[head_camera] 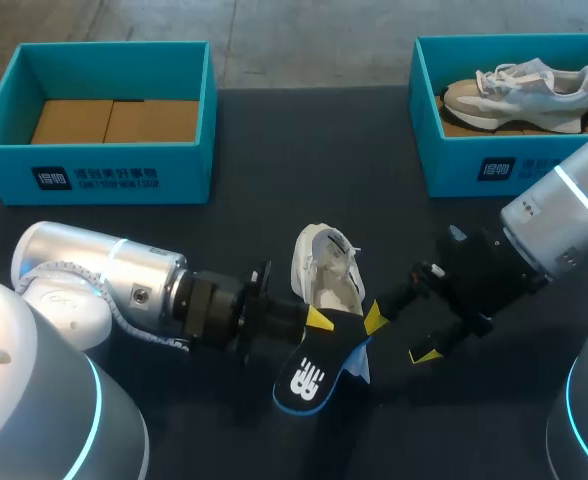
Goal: Take the shoe out of the shoebox, open the shoe tongue, remove and reinsert the insole, then place the shoe into the shoebox
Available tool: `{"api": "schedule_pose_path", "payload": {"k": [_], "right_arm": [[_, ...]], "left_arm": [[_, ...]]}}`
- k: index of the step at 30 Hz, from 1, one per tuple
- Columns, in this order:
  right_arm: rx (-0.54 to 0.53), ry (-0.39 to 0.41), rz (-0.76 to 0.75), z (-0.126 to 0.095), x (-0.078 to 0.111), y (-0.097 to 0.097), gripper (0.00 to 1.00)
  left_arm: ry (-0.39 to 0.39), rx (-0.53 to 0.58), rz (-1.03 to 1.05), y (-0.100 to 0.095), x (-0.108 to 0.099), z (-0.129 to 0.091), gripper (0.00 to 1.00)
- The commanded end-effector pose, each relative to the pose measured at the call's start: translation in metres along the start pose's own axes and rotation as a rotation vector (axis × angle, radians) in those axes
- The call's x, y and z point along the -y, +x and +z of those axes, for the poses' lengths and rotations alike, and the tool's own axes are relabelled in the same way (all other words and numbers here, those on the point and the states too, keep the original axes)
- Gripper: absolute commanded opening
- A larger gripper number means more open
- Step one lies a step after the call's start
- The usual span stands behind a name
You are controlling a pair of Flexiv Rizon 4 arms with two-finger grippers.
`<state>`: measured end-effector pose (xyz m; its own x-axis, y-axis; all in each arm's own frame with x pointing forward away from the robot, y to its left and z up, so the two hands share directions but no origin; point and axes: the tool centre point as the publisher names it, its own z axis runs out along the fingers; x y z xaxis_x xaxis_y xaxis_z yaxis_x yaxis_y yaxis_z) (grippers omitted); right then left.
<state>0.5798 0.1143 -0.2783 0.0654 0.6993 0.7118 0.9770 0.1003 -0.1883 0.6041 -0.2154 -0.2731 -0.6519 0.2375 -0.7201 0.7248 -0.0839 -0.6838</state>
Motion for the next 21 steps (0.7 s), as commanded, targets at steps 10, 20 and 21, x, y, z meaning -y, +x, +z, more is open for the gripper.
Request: {"api": "schedule_pose_path", "payload": {"k": [10, 20, 21], "right_arm": [[0.001, -0.005, 0.0, 0.001, 0.002, 0.0, 1.0], [0.001, -0.005, 0.0, 0.001, 0.002, 0.0, 1.0], [0.001, -0.005, 0.0, 0.001, 0.002, 0.0, 1.0]], "left_arm": [[-0.054, 0.069, -0.072, 0.009, 0.016, -0.005, 0.0], [-0.064, 0.108, -0.092, 0.013, 0.012, 0.002, 0.0], [-0.062, 0.108, -0.093, 0.013, 0.013, 0.003, 0.0]]}}
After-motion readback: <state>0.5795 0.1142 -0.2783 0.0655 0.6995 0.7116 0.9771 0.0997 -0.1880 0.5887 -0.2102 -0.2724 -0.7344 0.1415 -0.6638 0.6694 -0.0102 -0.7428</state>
